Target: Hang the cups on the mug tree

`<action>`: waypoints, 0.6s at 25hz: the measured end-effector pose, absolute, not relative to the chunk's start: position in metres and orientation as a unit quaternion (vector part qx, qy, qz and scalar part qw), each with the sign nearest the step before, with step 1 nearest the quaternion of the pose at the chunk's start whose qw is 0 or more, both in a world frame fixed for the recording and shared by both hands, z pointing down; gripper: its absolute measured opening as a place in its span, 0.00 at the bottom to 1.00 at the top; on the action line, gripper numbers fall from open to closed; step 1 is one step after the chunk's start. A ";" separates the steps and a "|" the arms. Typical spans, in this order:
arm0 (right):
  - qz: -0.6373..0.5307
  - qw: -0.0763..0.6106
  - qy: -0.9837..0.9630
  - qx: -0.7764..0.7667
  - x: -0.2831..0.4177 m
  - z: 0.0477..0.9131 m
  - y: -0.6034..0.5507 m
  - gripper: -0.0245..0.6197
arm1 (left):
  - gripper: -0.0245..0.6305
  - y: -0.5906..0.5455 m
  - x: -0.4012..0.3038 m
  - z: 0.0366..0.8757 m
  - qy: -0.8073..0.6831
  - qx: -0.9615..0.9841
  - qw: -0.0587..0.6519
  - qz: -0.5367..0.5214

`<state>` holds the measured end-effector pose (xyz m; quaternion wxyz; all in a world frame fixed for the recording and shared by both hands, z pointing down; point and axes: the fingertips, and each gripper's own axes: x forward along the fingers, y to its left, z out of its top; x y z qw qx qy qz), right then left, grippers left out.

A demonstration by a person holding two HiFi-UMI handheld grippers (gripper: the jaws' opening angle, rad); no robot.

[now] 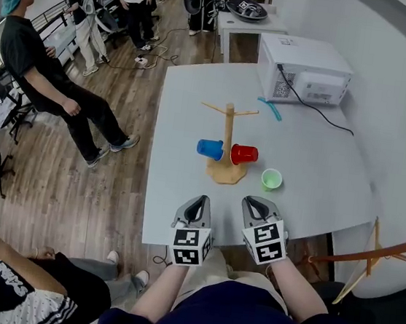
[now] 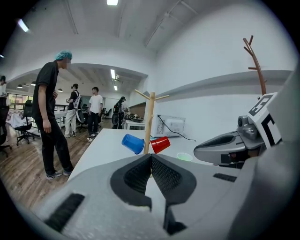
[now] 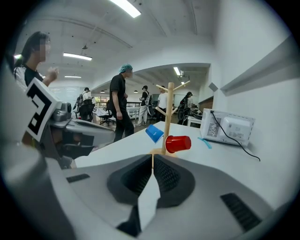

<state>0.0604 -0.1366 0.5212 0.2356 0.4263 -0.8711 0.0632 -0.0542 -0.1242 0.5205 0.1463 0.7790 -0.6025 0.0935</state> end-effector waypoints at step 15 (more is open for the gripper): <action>0.093 0.219 -0.843 0.482 0.074 0.524 -0.147 0.09 | 0.07 -0.136 -0.072 0.525 -0.594 0.781 0.163 0.103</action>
